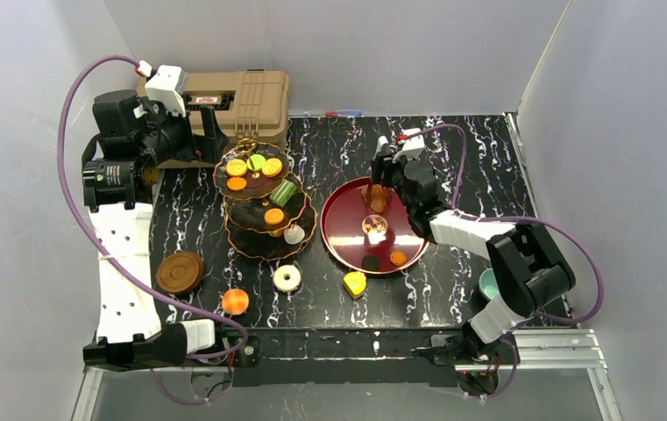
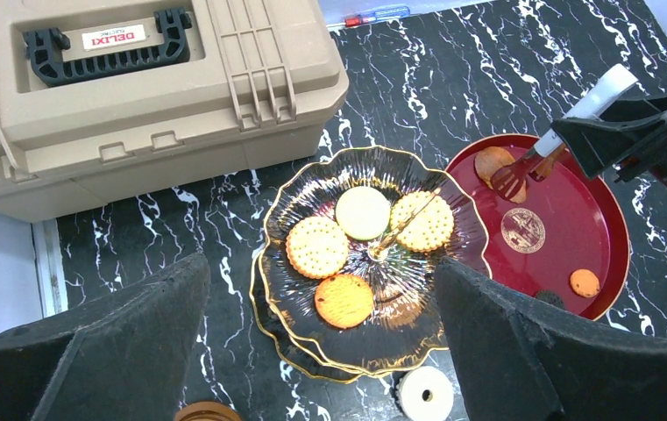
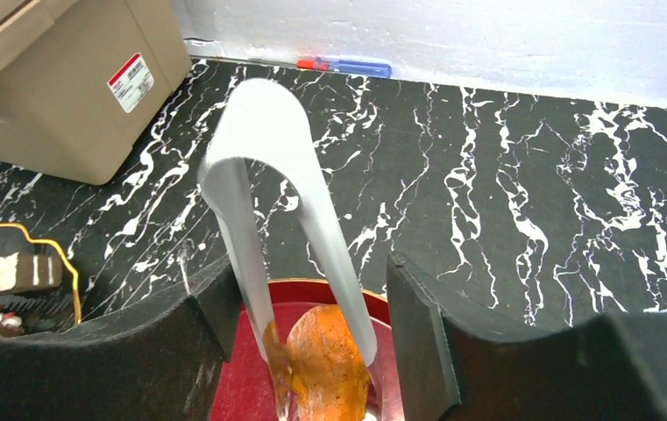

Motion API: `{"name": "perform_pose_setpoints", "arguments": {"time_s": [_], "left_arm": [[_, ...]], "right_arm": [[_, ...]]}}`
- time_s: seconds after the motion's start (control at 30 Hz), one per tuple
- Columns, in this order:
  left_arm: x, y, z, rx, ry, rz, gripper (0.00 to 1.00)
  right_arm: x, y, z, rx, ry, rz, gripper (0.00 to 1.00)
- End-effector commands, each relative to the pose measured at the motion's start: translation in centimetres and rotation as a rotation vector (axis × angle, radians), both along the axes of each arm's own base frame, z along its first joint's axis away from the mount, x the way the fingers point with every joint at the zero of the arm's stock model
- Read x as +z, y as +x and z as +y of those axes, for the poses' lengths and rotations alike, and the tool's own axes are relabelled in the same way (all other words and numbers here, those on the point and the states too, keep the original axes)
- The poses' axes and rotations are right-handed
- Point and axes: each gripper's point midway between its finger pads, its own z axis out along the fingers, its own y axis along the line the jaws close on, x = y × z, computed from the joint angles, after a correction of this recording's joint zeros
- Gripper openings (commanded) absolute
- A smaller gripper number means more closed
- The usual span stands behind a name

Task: Serve the afternoon tea
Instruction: Pick up the desert from the tray.

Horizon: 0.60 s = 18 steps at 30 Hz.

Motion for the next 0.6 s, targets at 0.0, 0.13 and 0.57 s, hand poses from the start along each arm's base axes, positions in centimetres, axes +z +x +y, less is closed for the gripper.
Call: {"name": "perform_pose_setpoints", "arguments": {"time_s": [0.0, 0.13, 0.57], "left_arm": [[1.1, -0.4, -0.1, -0.012, 0.002, -0.033, 0.98], [1.1, -0.3, 0.0, -0.012, 0.004, -0.032, 0.98], [0.9, -0.4, 0.0, -0.009, 0.01, -0.033, 0.98]], "right_arm": [[2.7, 1.7, 0.3, 0.005, 0.085, -0.084, 0.68], [2.0, 2.3, 1.0, 0.032, 0.102, -0.076, 0.65], [5.3, 0.8, 1.7, 0.115, 0.083, -0.143, 0.18]]}}
